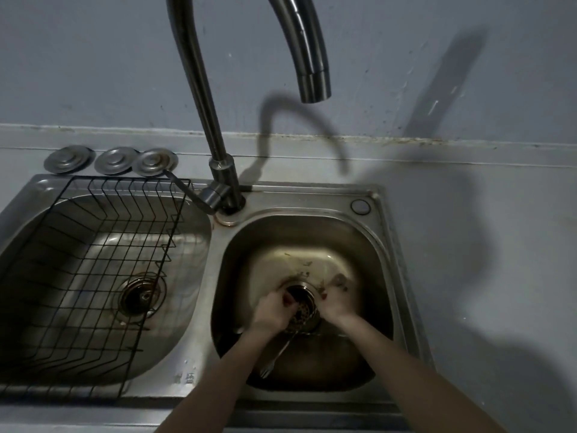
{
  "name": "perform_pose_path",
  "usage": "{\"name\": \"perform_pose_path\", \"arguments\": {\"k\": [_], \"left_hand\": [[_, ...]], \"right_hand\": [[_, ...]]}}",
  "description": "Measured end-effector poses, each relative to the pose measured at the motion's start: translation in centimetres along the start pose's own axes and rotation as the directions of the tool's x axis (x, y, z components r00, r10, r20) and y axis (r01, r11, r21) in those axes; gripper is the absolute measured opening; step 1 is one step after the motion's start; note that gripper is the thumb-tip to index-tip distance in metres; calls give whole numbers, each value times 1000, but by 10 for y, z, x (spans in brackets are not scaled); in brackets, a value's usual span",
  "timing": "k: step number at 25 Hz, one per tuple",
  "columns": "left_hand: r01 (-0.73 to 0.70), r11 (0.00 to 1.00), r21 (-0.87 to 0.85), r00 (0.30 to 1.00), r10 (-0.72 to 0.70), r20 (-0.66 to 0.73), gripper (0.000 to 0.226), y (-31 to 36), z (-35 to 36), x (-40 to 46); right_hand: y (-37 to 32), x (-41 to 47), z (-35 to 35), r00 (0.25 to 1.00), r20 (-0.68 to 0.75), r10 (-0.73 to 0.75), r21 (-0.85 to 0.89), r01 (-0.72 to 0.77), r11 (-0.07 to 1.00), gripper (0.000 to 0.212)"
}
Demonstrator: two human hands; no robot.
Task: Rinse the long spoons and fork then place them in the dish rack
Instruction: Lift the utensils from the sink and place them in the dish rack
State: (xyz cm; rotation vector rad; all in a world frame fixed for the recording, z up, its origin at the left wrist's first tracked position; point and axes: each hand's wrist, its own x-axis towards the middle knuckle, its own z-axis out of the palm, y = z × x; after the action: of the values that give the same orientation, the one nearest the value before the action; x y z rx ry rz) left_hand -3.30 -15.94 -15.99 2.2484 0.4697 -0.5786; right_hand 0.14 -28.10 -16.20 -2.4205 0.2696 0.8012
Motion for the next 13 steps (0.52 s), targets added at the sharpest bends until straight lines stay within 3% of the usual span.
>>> {"name": "perform_pose_path", "arguments": {"k": [3, 7, 13], "left_hand": [[-3, 993, 115, 995, -8, 97, 33, -10, 27, 2], [-25, 969, 247, 993, -4, 117, 33, -19, 43, 8], [-43, 982, 182, 999, 37, 37, 26, -17, 45, 8]], "right_hand": [[10, 1, 9, 999, 40, 32, -16, -31, 999, 34], [14, 6, 24, 996, 69, 59, 42, -62, 997, 28], [14, 6, 30, 992, 105, 69, 186, -88, 979, 21]]}}
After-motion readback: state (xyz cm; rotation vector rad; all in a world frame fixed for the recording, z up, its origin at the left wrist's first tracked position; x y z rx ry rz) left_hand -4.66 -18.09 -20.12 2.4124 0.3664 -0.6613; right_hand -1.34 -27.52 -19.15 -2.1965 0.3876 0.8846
